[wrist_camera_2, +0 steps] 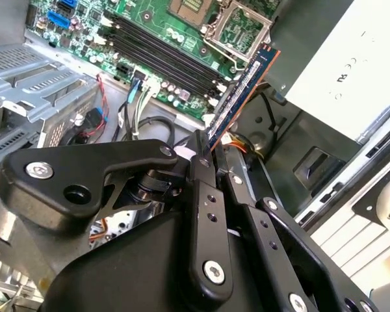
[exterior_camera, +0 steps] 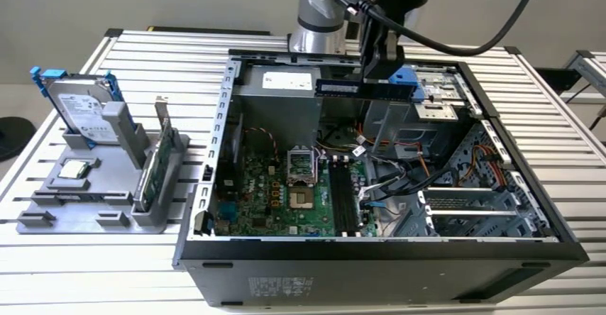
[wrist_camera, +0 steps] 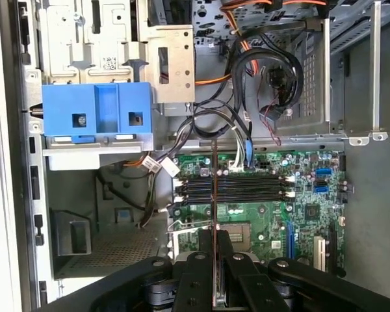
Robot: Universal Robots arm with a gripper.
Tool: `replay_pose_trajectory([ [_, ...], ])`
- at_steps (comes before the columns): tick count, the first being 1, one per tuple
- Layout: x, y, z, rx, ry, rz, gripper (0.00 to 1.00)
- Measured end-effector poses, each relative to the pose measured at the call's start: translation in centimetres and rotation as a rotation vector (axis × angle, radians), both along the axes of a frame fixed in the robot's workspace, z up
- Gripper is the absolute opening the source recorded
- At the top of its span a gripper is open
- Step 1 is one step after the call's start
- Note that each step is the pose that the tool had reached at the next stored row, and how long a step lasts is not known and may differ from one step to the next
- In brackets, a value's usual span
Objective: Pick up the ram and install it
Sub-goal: 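Pick up the ram and move it above insertion slot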
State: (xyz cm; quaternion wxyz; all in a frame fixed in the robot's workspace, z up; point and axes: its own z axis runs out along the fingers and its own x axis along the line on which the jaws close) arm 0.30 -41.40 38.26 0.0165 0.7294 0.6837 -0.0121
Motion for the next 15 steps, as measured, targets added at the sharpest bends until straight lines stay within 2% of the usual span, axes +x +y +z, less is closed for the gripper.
replay_pose_trajectory([
  [15,0.00,0.51,0.00,0.0000,0.0000,0.000,0.00],
])
